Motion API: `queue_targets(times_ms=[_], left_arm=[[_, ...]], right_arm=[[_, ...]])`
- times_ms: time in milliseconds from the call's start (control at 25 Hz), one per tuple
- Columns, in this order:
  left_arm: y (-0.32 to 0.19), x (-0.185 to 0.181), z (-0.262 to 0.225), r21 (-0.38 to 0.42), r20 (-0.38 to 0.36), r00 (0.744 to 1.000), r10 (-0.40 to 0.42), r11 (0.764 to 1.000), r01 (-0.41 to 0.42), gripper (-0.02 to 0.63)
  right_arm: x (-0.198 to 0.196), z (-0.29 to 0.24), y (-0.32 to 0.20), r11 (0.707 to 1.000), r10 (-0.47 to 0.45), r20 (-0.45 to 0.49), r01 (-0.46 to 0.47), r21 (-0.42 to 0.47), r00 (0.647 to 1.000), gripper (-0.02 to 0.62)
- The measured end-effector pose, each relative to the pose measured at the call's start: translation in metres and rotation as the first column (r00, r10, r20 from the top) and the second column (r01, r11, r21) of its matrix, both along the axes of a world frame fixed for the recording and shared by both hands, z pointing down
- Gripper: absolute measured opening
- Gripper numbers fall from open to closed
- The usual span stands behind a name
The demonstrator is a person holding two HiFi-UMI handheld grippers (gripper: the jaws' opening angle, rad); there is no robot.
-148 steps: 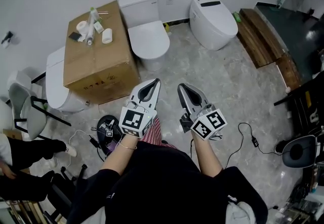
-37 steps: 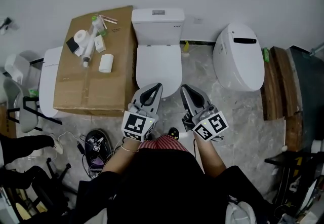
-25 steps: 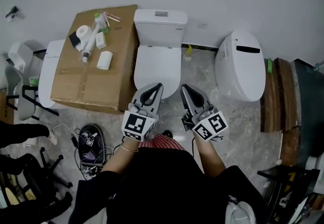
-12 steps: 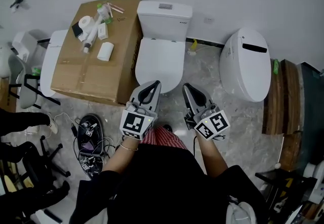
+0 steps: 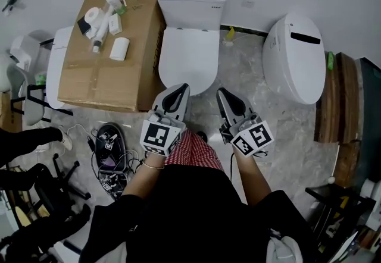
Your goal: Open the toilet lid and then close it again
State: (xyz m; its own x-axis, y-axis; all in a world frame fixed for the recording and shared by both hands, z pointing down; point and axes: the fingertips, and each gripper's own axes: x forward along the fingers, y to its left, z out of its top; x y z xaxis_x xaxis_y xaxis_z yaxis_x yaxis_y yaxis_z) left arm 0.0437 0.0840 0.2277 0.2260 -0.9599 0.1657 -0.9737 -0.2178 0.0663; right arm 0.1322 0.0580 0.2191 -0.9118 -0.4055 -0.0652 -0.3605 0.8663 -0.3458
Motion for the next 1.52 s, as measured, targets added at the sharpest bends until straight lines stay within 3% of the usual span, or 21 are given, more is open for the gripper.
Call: queue_targets(times_ms=[720, 960, 1520], left_arm=[[-0.015, -0.010, 0.042, -0.037, -0.030, 0.998, 0.062, 0.997, -0.063, 0.003], [-0.020, -0.016, 0.052, -0.061, -0.015, 0.999, 0.052, 0.997, -0.053, 0.003], [-0.032, -0.012, 0.087, -0.104, -0.056, 0.996, 0.066, 0.992, -0.072, 0.003]], right_arm=[[-0.032, 0.041, -0.009, 0.999, 0.000, -0.031, -0.002, -0.051, 1.000, 0.020], [-0.041, 0.054, -0.010, 0.998, -0.018, -0.049, 0.015, -0.063, 0.999, 0.021], [-0.054, 0.083, -0.019, 0.995, -0.025, -0.076, 0.018, -0.098, 0.997, 0.020]])
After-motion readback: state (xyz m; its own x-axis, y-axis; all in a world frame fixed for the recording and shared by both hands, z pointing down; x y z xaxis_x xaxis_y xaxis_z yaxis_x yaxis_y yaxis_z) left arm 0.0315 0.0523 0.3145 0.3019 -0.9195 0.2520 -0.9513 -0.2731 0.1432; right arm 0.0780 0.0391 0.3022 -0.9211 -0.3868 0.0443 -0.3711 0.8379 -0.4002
